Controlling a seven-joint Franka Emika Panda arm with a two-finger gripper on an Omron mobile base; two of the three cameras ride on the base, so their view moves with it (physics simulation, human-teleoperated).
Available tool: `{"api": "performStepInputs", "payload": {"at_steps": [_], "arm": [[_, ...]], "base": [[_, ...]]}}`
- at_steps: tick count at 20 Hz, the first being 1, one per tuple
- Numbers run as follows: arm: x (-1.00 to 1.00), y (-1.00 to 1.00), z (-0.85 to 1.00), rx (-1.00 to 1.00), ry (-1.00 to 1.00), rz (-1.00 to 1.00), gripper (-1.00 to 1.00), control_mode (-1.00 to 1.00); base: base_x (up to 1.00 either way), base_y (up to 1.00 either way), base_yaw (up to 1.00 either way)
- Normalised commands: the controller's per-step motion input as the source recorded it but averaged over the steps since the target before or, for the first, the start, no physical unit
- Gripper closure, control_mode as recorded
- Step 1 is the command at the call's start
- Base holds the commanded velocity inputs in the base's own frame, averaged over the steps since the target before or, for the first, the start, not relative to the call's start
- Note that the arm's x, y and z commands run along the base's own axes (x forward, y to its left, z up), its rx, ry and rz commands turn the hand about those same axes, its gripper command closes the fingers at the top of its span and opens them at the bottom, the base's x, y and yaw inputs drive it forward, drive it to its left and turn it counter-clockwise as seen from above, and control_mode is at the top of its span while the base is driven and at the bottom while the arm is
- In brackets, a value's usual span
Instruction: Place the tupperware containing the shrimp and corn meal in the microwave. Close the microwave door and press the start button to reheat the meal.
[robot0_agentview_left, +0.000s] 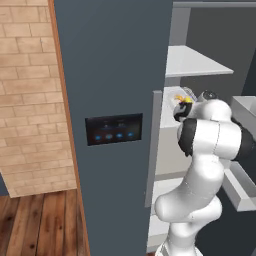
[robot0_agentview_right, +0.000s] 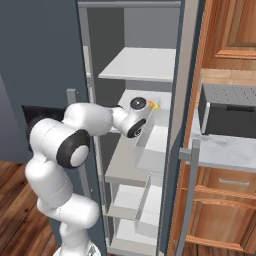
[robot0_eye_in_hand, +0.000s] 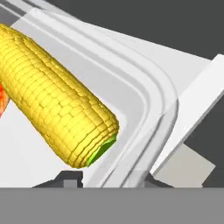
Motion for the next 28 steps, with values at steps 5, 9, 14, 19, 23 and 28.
{"api": "performStepInputs", "payload": {"at_steps": [5,9,14,19,23,28], "arm": [[-1.00,0.33,0.27,0.00,0.15,0.00,1.00,-1.00],[-1.00,0.39,0.36,-0.01,0.19,0.00,1.00,-1.00],[-1.00,0.24,0.44,0.00,0.09,0.00,1.00,-1.00],[-1.00,0.03,0.33,0.03,0.00,-0.02,1.00,-1.00],[-1.00,0.37,0.21,0.01,-0.04,0.00,1.00,-1.00],[-0.89,0.26,0.19,0.00,0.00,0.05,1.00,-1.00]], "base": [[0.00,0.00,0.00],[0.00,0.00,0.00],[0.00,0.00,0.00],[0.00,0.00,0.00],[0.00,0.00,0.00],[0.00,0.00,0.00]]}}
